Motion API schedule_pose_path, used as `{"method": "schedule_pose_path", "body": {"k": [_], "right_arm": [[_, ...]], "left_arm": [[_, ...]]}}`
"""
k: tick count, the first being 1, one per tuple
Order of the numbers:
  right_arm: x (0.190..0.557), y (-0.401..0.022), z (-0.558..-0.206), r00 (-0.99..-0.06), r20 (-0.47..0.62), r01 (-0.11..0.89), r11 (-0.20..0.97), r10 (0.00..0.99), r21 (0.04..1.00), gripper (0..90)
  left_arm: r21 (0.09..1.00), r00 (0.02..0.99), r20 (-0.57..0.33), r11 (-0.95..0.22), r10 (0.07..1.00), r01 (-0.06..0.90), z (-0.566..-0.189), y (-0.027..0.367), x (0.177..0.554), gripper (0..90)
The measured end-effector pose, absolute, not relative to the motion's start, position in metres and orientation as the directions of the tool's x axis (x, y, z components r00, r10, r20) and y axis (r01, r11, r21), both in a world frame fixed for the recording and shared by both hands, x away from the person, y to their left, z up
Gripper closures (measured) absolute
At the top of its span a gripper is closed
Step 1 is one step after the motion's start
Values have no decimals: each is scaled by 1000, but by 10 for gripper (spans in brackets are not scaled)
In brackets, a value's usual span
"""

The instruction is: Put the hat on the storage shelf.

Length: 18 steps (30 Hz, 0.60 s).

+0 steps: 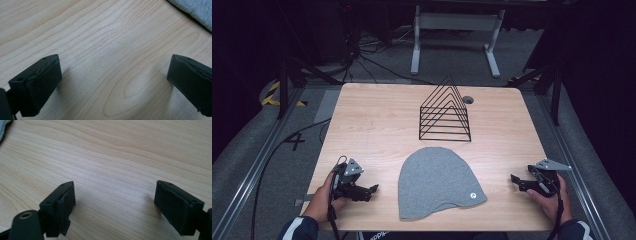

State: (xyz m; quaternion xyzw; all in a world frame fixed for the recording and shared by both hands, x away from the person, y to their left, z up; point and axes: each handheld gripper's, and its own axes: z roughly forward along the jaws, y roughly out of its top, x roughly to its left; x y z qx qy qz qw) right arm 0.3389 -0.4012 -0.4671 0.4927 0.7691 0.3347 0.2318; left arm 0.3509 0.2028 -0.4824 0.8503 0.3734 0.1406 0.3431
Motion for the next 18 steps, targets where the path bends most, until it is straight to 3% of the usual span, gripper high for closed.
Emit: {"method": "schedule_pose_path", "body": {"k": [7, 10, 12, 14, 18], "right_arm": [[339, -404, -467, -415, -29, 600, 298, 909, 742, 174], [340, -403, -466, -411, -29, 608, 298, 911, 736, 174], [341, -402, -464, -421, -32, 610, 309, 907, 729, 264], [341, -397, -461, -459, -25, 602, 331, 888, 727, 435], [340, -372, -455, -569, -38, 548, 413, 822, 727, 542]], "left_arm": [[687, 675, -20, -481, 737, 546, -482, 200, 349, 7], [698, 692, -12, -489, 721, 522, -481, 199, 343, 57], [694, 698, -1, -502, 717, 516, -481, 197, 341, 60], [693, 720, -15, -512, 694, 508, -480, 193, 336, 77], [696, 766, -3, -549, 643, 463, -477, 184, 330, 175]]}}
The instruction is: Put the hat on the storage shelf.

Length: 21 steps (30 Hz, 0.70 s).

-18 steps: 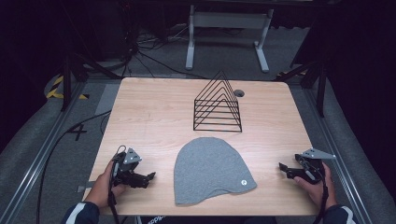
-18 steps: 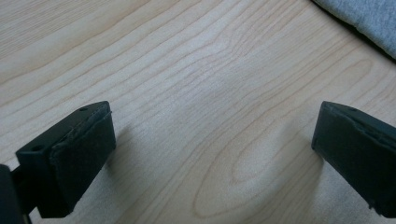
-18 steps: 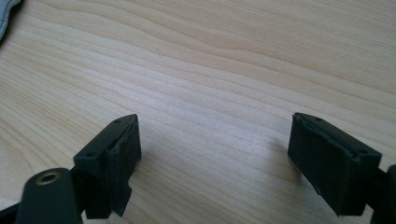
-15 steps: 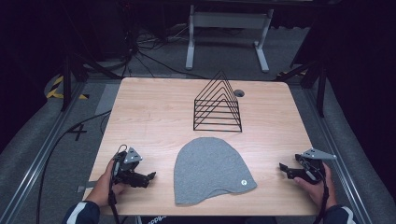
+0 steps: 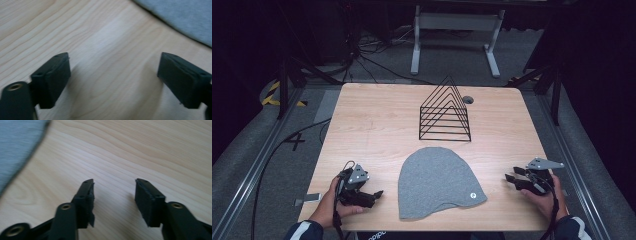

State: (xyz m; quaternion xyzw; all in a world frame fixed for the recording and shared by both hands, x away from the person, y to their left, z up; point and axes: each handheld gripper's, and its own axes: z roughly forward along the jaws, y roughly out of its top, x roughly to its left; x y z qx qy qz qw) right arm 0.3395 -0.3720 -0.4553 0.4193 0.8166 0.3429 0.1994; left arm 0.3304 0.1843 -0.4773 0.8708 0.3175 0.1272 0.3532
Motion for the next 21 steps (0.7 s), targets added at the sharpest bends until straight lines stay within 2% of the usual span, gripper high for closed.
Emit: {"method": "schedule_pose_path", "body": {"k": [1, 5, 9, 14, 21], "right_arm": [[339, -364, -452, -594, -43, 525, 427, 804, 736, 563], [336, -326, -441, -722, -39, 439, 501, 691, 746, 742], [333, -288, -441, -811, -65, 358, 581, 581, 731, 838], [335, -259, -445, -849, -94, 314, 640, 520, 701, 876], [339, -251, -456, -859, -89, 322, 667, 504, 671, 886]], "left_arm": [[696, 767, 7, -554, 642, 457, -476, 181, 329, 178], [715, 793, 15, -561, 609, 417, -472, 163, 324, 205], [735, 816, 12, -558, 578, 386, -469, 142, 322, 219], [705, 833, 54, -611, 550, 358, -472, 117, 323, 231], [705, 842, 47, -615, 538, 353, -473, 110, 329, 205]]}}
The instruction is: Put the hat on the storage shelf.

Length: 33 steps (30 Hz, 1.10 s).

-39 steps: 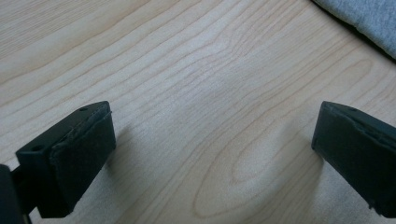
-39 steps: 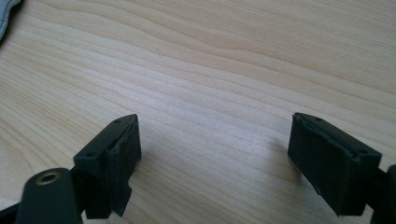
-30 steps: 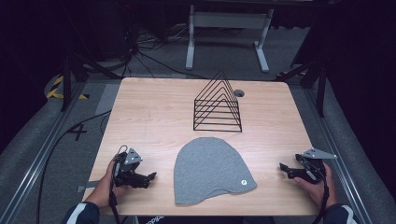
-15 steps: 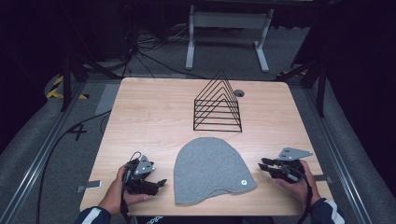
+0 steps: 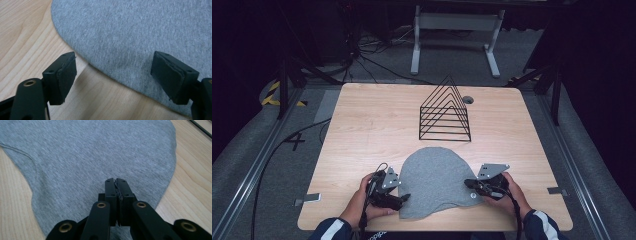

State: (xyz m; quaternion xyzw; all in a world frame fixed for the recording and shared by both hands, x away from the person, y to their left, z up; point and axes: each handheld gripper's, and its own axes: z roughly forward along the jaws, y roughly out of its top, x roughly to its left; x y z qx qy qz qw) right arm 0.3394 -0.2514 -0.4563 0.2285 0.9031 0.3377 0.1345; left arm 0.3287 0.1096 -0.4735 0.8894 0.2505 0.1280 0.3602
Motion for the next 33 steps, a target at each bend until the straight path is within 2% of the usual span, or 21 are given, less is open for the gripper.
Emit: {"method": "schedule_pose_path", "body": {"k": [10, 15, 17, 21, 24, 28, 31, 33], "right_arm": [[327, -254, -458, -864, -50, 337, 650, 501, 681, 877], [319, -256, -457, -862, -34, 355, 649, 506, 673, 855], [317, -258, -456, -854, -36, 366, 649, 519, 667, 765], [321, -262, -451, -824, -53, 388, 630, 564, 673, 668], [332, -265, -443, -789, -78, 399, 603, 610, 691, 614], [352, -262, -441, -757, -78, 430, 585, 648, 688, 546], [370, -254, -442, -742, -91, 441, 586, 664, 679, 490], [379, -250, -444, -731, -74, 464, 574, 678, 675, 458]], "left_arm": [[699, 819, 35, -601, 572, 389, -474, 118, 347, 176], [686, 824, -20, -592, 566, 424, -474, 118, 357, 170], [687, 829, -26, -593, 558, 421, -473, 118, 359, 174], [687, 822, -15, -592, 569, 422, -470, 120, 366, 218], [708, 815, -26, -565, 578, 423, -466, 118, 376, 229], [692, 813, -29, -575, 582, 436, -467, 110, 391, 235], [683, 818, 1, -598, 575, 420, -469, 104, 399, 247], [677, 816, -31, -589, 577, 442, -469, 103, 405, 233]]}}
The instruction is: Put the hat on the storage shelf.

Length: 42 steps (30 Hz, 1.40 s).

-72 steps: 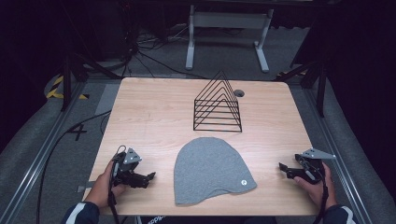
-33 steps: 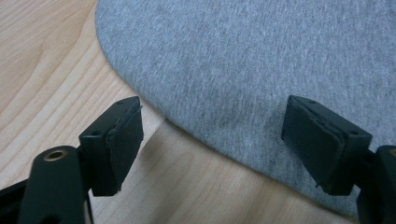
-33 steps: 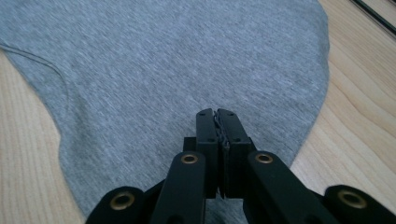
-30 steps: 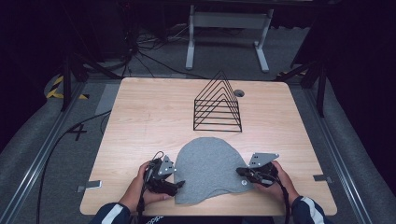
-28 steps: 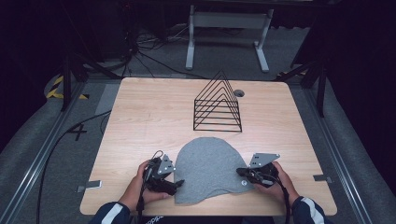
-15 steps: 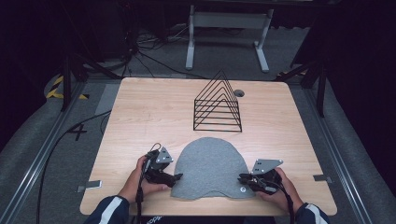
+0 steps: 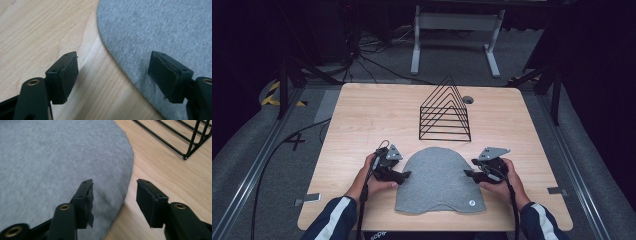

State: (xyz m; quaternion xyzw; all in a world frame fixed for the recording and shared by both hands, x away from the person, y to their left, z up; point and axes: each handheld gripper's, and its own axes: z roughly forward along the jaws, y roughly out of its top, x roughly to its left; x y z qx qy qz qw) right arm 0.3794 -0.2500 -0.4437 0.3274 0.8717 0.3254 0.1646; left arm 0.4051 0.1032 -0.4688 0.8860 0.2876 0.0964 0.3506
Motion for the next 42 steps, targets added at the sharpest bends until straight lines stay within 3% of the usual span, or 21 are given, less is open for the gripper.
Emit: {"method": "schedule_pose_path", "body": {"k": [10, 16, 29, 31, 33, 38, 42], "right_arm": [[396, -237, -454, -699, -62, 520, 565, 713, 640, 348], [395, -239, -455, -699, -10, 544, 540, 715, 642, 416], [388, -234, -452, -709, 13, 553, 545, 705, 630, 700], [388, -233, -452, -712, 18, 553, 544, 702, 631, 734], [387, -233, -452, -715, 37, 557, 536, 699, 634, 804], [383, -232, -453, -724, 26, 539, 541, 690, 646, 841], [381, -231, -453, -733, 0, 514, 553, 680, 656, 849]], "left_arm": [[670, 811, -39, -587, 584, 454, -470, 99, 413, 182], [654, 817, -31, -607, 576, 452, -467, 93, 410, 203], [651, 828, -46, -612, 559, 450, -462, 86, 400, 552], [652, 830, -53, -611, 555, 450, -462, 86, 401, 568], [663, 831, -60, -601, 553, 448, -463, 87, 401, 654], [658, 863, -60, -630, 502, 412, -462, 87, 401, 806], [657, 864, -44, -637, 502, 404, -462, 86, 401, 828]]}}
